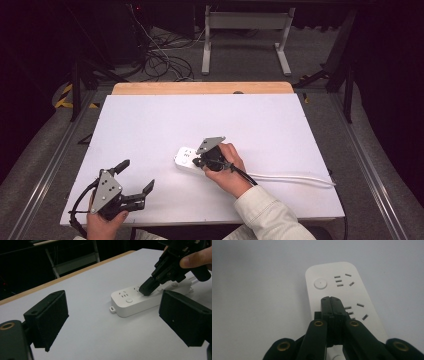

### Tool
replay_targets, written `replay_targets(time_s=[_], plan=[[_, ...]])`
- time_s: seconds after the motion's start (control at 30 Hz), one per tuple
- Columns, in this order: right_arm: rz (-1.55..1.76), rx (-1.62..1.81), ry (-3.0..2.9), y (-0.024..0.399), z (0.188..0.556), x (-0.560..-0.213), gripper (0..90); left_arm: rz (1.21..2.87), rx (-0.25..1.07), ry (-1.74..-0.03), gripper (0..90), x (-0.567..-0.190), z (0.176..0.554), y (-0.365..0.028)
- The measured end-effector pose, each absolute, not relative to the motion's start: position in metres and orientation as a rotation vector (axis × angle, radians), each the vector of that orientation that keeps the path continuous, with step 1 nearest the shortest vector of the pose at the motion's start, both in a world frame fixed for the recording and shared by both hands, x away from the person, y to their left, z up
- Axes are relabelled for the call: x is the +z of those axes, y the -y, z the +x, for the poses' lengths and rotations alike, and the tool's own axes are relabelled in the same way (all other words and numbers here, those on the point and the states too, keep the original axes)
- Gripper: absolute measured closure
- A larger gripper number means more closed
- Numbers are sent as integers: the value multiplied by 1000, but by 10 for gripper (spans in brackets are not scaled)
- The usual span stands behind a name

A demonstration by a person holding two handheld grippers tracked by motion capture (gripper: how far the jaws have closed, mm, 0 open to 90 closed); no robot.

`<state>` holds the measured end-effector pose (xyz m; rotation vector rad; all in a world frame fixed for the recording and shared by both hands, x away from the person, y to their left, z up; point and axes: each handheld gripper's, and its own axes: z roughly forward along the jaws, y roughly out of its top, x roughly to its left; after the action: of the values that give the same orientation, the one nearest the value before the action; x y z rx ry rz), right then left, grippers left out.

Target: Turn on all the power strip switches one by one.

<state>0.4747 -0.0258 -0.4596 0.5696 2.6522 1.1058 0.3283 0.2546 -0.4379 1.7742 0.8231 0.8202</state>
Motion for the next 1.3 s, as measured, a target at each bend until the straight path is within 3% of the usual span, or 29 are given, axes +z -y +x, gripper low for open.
replay_targets(time_s=[0.47, 0.6, 0.73, 1.3], plan=[[607, 1104, -2653, 25, 475, -460, 900, 1774, 819, -824, 90, -438, 328, -255], [613, 1327, -2554, 33, 472, -439, 900, 1770, 822, -825, 90, -438, 329, -255], [564, 1335, -2528, 31, 470, -423, 900, 1770, 811, -831, 90, -438, 329, -255], [541, 1305, -2574, 15, 475, -428, 900, 1768, 818, -830, 90, -438, 329, -255]])
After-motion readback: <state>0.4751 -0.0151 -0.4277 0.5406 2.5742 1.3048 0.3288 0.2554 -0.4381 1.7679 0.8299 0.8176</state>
